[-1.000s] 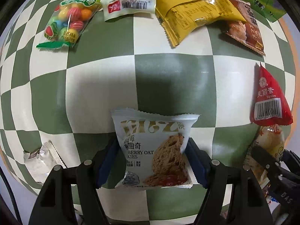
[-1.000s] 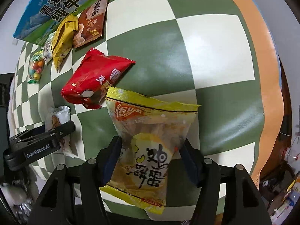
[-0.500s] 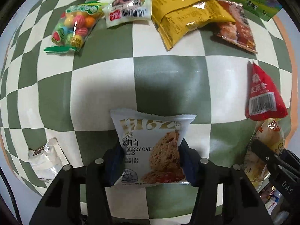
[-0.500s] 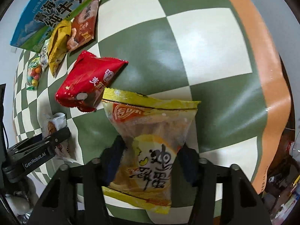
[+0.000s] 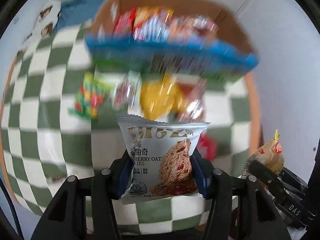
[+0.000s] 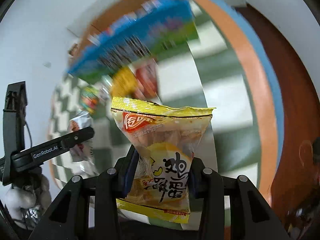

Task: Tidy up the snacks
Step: 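Lift both packets and carry them toward the cardboard box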

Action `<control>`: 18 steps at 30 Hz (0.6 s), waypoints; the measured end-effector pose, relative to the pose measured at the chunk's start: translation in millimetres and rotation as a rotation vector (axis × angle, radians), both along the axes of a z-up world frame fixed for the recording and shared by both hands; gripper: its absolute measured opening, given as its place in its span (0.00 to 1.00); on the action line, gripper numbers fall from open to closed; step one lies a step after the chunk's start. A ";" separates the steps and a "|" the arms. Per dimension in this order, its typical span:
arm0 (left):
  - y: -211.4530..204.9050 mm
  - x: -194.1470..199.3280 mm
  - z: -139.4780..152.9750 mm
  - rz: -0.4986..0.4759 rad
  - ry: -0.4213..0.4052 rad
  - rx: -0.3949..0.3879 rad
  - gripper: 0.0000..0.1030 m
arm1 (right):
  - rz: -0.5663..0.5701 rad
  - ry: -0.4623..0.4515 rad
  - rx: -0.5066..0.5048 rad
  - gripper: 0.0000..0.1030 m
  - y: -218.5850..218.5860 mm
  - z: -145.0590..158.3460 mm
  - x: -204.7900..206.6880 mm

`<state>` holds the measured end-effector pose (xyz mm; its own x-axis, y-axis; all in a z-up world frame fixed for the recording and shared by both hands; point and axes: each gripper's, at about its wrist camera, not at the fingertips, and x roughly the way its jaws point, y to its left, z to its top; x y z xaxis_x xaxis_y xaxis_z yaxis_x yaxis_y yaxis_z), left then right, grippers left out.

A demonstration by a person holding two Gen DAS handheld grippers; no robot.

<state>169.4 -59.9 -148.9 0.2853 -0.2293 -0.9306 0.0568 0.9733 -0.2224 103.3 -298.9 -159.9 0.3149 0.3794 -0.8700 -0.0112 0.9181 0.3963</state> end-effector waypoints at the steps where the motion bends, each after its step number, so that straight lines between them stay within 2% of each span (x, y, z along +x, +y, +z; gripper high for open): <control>1: -1.1 12.9 17.0 -0.010 -0.029 -0.012 0.50 | 0.009 -0.027 0.005 0.44 1.7 13.3 7.3; 4: -2.0 41.4 53.1 -0.030 -0.095 -0.017 0.50 | 0.046 -0.135 0.009 0.44 7.1 63.5 40.8; 6: -6.1 71.2 80.0 -0.038 -0.143 0.010 0.50 | 0.061 -0.197 0.001 0.44 15.4 90.1 67.8; 9: -6.3 108.0 94.2 -0.029 -0.171 0.035 0.50 | 0.075 -0.271 -0.031 0.44 31.9 116.7 103.2; 13: 9.5 163.8 88.2 0.006 -0.129 0.053 0.50 | 0.087 -0.286 -0.050 0.44 55.3 124.7 158.7; 18: 27.1 215.4 50.4 0.037 -0.006 0.057 0.51 | 0.104 -0.223 -0.093 0.44 80.5 102.5 225.4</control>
